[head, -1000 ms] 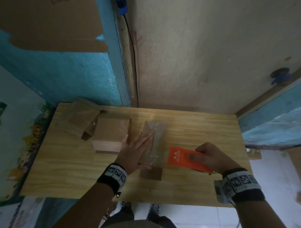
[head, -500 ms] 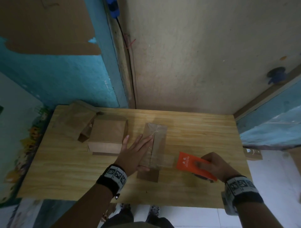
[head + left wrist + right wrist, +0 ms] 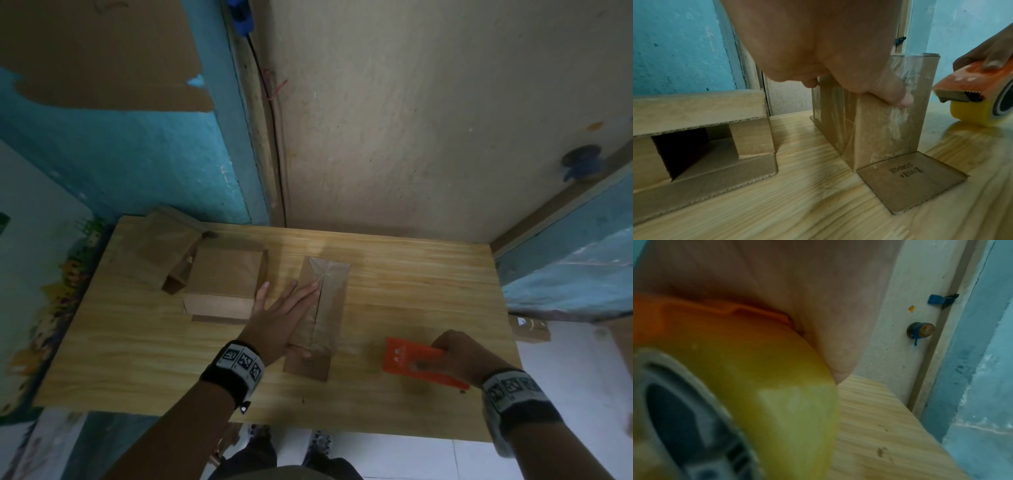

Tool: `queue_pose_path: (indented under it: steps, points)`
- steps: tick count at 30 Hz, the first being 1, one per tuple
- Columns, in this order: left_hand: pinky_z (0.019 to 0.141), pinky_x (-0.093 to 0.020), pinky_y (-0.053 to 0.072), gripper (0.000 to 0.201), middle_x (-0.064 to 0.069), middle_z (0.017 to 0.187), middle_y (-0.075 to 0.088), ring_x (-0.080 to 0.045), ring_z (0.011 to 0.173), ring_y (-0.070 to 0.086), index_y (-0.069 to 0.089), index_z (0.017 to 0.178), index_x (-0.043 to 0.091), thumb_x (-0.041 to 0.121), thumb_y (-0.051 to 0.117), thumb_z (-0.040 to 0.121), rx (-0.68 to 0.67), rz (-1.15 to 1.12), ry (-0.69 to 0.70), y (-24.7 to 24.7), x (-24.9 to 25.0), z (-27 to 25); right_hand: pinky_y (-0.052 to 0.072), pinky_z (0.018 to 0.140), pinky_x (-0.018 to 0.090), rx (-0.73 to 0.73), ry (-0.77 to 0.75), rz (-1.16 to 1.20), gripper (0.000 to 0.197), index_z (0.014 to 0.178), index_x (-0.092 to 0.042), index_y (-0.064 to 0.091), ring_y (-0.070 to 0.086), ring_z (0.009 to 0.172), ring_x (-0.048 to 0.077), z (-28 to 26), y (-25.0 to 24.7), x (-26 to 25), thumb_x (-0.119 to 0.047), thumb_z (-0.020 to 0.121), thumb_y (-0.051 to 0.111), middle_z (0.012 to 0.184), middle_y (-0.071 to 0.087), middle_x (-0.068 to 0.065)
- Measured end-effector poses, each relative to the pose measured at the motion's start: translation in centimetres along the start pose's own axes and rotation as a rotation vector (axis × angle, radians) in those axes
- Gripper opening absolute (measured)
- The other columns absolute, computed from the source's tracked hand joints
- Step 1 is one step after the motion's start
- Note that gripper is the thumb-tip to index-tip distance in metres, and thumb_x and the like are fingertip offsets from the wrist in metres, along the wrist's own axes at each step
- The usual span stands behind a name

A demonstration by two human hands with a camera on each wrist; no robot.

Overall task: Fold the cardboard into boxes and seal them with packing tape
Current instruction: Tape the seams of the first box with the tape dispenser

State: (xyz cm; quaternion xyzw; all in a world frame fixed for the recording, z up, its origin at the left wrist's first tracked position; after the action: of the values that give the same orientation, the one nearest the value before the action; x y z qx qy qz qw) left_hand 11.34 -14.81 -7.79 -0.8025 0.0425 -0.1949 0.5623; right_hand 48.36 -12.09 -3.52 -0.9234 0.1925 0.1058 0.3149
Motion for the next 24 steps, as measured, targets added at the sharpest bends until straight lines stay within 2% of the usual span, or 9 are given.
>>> queue_pose_path:
  steps: [2,4,7,10,13,17,19,21,24]
  points:
    - [0.119,-0.060,-0.015,0.126,0.026,0.165,-0.024,-0.011,0.155,-0.015,-0.007,0.163,0.034,0.073,0.070,0.073,0.003,-0.007,-0.005,0.0,0.0,0.0,0.065,0.079,0.038,0.028,0.012,-0.091,0.074,0.095,-0.023,0.074,0.073,0.083,0.016,0.7,0.1,-1.5,-0.088,0.061,0.079,0.095,0.073,-0.001]
    - [0.120,-0.060,-0.015,0.124,0.027,0.164,-0.025,-0.010,0.155,-0.015,-0.008,0.163,0.035,0.074,0.069,0.074,0.000,-0.024,-0.004,0.0,0.1,-0.1,0.061,0.082,0.036,0.050,0.032,-0.148,0.082,0.097,-0.020,0.070,0.070,0.084,0.016,1.4,0.7,-3.2,-0.094,0.061,0.073,0.096,0.071,-0.001]
    - [0.120,-0.060,-0.014,0.122,0.027,0.166,-0.021,-0.012,0.156,-0.012,-0.005,0.164,0.035,0.076,0.066,0.073,0.014,-0.046,-0.001,0.0,0.2,-0.1,0.059,0.089,0.038,0.052,0.062,-0.210,0.090,0.112,-0.018,0.065,0.068,0.093,0.018,2.2,2.0,-5.5,-0.094,0.065,0.069,0.106,0.068,0.000]
    - [0.122,-0.059,-0.012,0.120,0.027,0.165,-0.020,-0.014,0.157,-0.011,-0.004,0.163,0.037,0.082,0.055,0.069,-0.002,-0.081,0.000,-0.1,0.2,-0.1,0.058,0.094,0.039,0.085,0.068,-0.248,0.086,0.123,-0.018,0.061,0.067,0.104,0.022,2.7,3.4,-7.7,-0.088,0.074,0.068,0.119,0.067,0.002]
    - [0.124,-0.059,-0.009,0.120,0.027,0.165,-0.023,-0.015,0.157,-0.014,-0.005,0.163,0.037,0.084,0.050,0.068,-0.016,-0.113,0.010,-0.2,0.3,-0.1,0.059,0.090,0.038,0.142,0.042,-0.300,0.069,0.113,-0.019,0.065,0.068,0.099,0.022,3.0,4.9,-10.3,-0.082,0.083,0.064,0.111,0.069,0.001]
    - [0.124,-0.056,-0.009,0.117,0.026,0.166,-0.021,-0.015,0.157,-0.013,-0.003,0.164,0.035,0.067,0.070,0.078,0.026,-0.126,0.010,0.2,0.6,-0.1,0.052,0.068,0.030,0.301,0.026,-0.446,0.043,0.085,-0.021,0.064,0.068,0.078,0.019,2.2,6.5,-13.7,-0.063,0.093,0.058,0.082,0.064,-0.004]
    - [0.124,-0.056,-0.007,0.118,0.026,0.165,-0.021,-0.015,0.157,-0.014,-0.002,0.164,0.035,0.059,0.076,0.079,0.030,-0.124,0.003,0.4,0.9,-0.1,0.048,0.066,0.029,0.354,0.030,-0.477,0.038,0.084,-0.021,0.063,0.064,0.073,0.019,1.7,6.7,-14.5,-0.057,0.094,0.058,0.078,0.060,-0.005]
    - [0.124,-0.055,-0.007,0.120,0.026,0.165,-0.020,-0.015,0.157,-0.014,-0.002,0.164,0.035,0.052,0.081,0.078,0.027,-0.132,0.000,0.6,0.9,0.0,0.048,0.067,0.030,0.367,0.030,-0.494,0.039,0.086,-0.022,0.060,0.061,0.074,0.019,1.6,6.8,-14.9,-0.060,0.095,0.058,0.078,0.056,-0.005]
    - [0.125,-0.056,-0.003,0.122,0.027,0.165,-0.019,-0.014,0.158,-0.011,-0.001,0.164,0.036,0.051,0.083,0.077,0.045,-0.151,0.014,1.1,0.5,0.2,0.050,0.070,0.030,0.385,0.017,-0.526,0.043,0.087,-0.022,0.059,0.063,0.078,0.020,1.8,6.9,-15.3,-0.064,0.096,0.055,0.083,0.060,-0.004]
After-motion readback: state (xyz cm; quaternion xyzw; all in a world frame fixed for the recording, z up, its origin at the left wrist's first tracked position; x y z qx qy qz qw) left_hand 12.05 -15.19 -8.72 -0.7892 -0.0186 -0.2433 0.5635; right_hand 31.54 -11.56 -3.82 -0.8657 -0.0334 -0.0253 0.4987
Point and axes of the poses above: each hand's wrist, its own z-axis towards the middle knuckle, its own y-axis out of the palm, x = y × z, the point moved 2 cm from there along z, towards the middle knuckle
